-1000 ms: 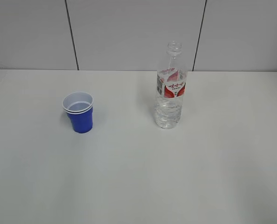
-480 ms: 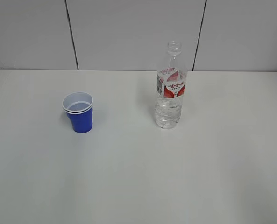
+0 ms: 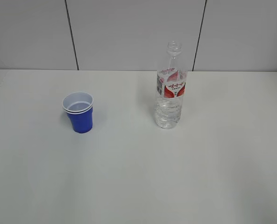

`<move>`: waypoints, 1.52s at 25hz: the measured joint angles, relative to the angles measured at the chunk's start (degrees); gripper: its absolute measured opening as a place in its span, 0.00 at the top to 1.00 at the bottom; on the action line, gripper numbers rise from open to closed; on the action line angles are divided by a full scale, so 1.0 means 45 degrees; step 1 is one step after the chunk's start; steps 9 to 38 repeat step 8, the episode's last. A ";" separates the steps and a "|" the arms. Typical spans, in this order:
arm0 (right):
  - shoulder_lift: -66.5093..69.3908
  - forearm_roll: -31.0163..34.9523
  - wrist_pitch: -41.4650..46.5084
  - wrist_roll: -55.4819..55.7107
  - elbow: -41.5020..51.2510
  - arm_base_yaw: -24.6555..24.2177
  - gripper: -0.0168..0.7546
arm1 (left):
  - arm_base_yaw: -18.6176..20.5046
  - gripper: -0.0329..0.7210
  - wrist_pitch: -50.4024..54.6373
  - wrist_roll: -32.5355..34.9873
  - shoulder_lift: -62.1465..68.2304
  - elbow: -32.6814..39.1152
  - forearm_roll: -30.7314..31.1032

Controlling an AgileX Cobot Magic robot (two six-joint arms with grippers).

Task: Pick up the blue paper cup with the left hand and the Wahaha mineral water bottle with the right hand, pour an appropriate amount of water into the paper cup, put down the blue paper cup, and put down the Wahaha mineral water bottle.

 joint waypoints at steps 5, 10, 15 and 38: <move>0.0000 0.0000 0.0000 0.0000 0.0000 0.0000 0.22 | 0.0000 0.38 0.0000 0.0000 0.0000 0.0000 0.0000; 0.0000 0.0000 0.0000 0.0000 0.0000 0.0000 0.22 | 0.0000 0.38 0.0000 0.0000 0.0000 0.0000 0.0000; 0.0000 0.0000 0.0000 0.0000 0.0000 0.0000 0.22 | 0.0000 0.38 0.0000 0.0000 0.0000 0.0000 0.0000; 0.0000 0.0000 0.0000 0.0000 0.0000 0.0000 0.22 | 0.0000 0.38 0.0000 0.0000 0.0000 0.0000 0.0000</move>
